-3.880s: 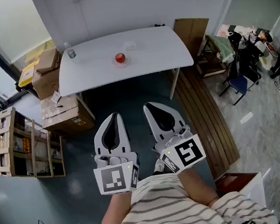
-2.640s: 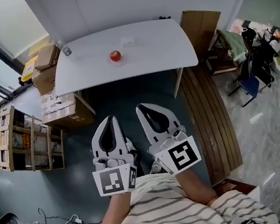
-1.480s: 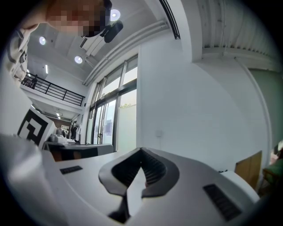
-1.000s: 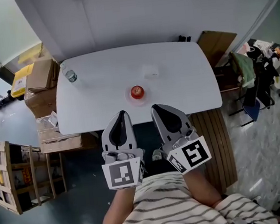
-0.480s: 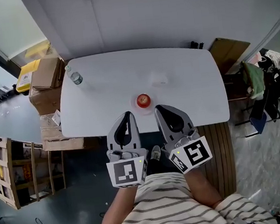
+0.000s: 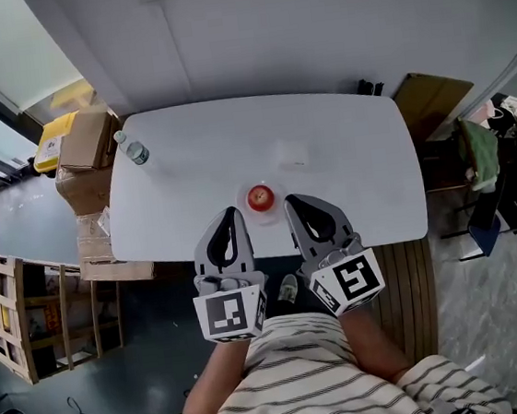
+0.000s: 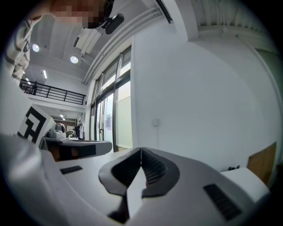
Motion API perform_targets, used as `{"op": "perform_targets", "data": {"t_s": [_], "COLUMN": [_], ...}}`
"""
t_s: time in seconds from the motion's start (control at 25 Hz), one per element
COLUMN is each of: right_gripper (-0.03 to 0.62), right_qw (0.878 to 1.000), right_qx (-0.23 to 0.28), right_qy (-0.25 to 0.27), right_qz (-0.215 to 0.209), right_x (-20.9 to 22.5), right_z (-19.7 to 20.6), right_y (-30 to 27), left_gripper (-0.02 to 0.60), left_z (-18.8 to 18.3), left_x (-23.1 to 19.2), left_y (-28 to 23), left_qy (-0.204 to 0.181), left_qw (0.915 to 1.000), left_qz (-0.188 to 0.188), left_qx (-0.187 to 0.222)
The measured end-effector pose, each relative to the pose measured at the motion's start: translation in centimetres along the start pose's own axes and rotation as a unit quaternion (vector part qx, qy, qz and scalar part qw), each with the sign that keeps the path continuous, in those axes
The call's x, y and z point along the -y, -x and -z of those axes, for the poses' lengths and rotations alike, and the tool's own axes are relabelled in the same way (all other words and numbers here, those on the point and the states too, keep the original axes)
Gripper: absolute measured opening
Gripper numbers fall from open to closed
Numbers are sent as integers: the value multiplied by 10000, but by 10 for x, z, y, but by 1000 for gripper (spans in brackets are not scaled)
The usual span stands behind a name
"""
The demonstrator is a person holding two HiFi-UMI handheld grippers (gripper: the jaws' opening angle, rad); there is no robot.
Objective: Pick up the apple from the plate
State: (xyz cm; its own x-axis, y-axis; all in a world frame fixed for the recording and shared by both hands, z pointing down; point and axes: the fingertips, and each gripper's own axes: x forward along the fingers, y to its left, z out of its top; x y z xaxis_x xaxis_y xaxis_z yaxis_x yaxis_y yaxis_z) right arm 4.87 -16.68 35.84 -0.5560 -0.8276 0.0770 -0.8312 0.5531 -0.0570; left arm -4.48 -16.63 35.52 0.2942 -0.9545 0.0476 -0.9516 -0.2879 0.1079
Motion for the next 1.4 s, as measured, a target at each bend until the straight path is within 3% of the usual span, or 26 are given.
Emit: {"op": "perform_targets", "data": {"t_s": [0.36,0.68,1.4], "right_gripper": [14,15,197], "right_qw": [9980,9957,9827], "right_qx": [-477,-876,-1801], "right_qy": [-128,-138,-334], "right_qz": [-403,-272,-270], "right_x": [11,20,39], "right_z": [50,90,211], "right_y": [-16,-43,-84], "left_gripper": [5,5,5], "left_z": [19,25,52], "left_x": [9,-10,-31], "left_y": [-15,-35,-47], "left_qy": [-179,-215,-187], "left_qw": [9997,9993,9977], "left_qz": [-75,62,143], "left_qx": [-156,-290,-642]}}
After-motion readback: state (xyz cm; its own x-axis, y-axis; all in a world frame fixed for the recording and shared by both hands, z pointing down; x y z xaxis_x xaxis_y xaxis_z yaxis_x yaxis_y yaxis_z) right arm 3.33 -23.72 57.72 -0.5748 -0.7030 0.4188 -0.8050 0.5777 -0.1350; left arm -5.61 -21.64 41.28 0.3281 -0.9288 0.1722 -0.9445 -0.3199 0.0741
